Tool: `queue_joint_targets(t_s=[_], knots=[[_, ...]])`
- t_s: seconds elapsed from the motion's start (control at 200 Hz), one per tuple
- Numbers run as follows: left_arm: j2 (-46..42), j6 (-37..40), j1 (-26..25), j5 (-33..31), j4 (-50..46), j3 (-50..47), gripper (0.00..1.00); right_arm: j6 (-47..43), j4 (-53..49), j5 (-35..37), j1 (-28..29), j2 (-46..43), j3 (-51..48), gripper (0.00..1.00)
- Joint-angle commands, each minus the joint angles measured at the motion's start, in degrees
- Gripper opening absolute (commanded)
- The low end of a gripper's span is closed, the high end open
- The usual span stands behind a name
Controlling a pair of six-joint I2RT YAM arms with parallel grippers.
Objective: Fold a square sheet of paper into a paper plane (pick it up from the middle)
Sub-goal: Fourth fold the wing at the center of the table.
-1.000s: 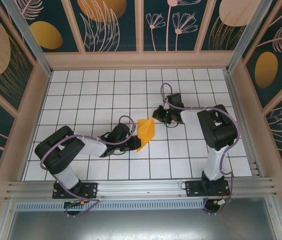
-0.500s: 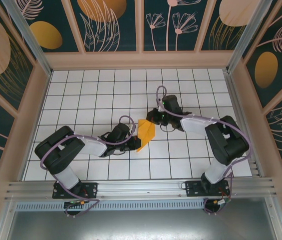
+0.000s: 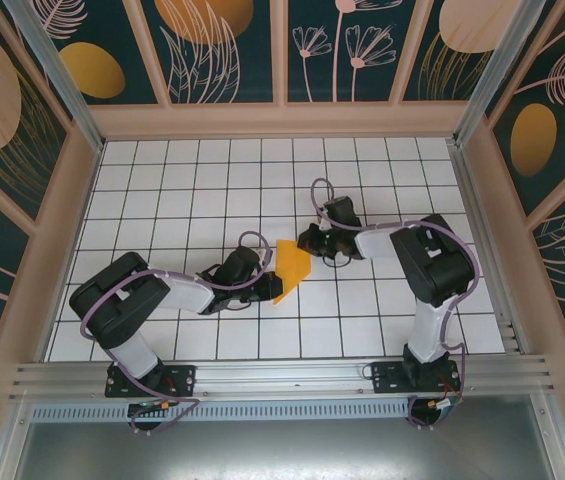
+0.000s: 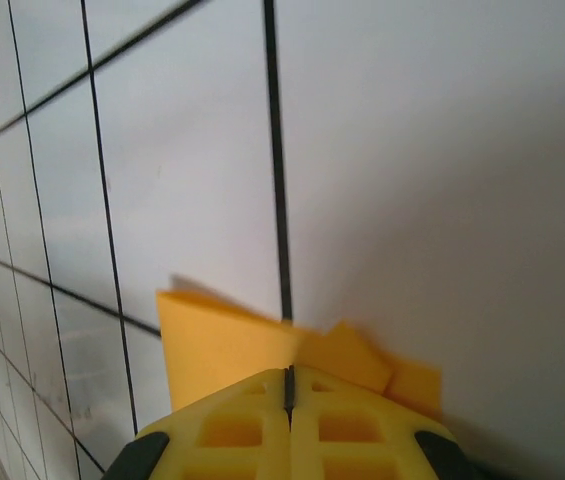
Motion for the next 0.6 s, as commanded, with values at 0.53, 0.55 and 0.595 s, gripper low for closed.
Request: queue_joint_targets(t_s=[0.53, 0.55, 0.595], knots=[[2.6, 2.6, 0.1, -0.9, -14.5, -2.8, 0.00, 0.8, 1.6, -0.4, 2.2, -12.3, -3.5, 0.04], [2.5, 2.7, 0.1, -1.0, -14.7, -2.6, 0.00, 1.6, 2.8, -0.5, 2.9, -12.2, -4.4, 0.04], [2.4, 2.7, 0.1, -0.9, -14.8, -2.6, 0.00, 2.8, 4.8, -1.0, 3.7, -11.7, -5.9, 0.04]])
